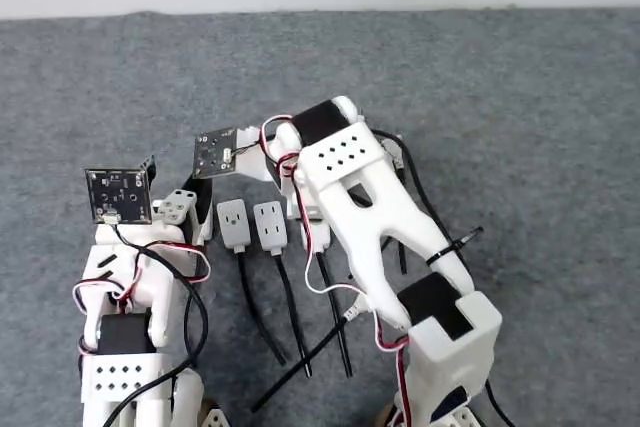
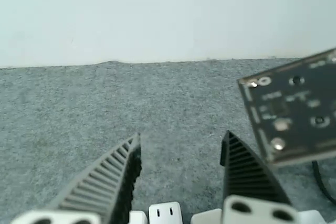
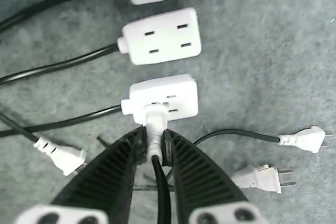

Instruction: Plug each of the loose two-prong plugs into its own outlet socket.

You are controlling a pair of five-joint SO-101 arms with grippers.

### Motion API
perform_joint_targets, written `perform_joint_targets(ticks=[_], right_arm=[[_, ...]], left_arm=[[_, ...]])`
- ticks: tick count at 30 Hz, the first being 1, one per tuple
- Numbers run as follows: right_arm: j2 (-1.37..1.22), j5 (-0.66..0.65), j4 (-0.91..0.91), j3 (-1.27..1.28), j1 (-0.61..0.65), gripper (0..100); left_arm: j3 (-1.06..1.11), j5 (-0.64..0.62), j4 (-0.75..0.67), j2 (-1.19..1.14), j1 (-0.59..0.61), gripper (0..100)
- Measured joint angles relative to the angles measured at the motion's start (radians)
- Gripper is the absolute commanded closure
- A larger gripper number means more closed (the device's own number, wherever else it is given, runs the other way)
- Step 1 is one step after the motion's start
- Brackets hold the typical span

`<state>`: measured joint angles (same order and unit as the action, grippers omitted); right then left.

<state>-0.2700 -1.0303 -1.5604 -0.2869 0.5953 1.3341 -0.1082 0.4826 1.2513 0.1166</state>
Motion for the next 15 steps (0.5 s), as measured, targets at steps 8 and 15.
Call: perform_joint_targets(ticks=[8, 15], right_arm=[[-0.058, 0.000, 0.032, 0.000, 0.005, 99.1], [-0.071, 0.000, 0.068, 0.000, 0.006, 99.1]], left_arm=[[0.000, -0.002, 0.000, 0.000, 0.000, 75], [0.000, -0.002, 0.000, 0.000, 0.000, 75]])
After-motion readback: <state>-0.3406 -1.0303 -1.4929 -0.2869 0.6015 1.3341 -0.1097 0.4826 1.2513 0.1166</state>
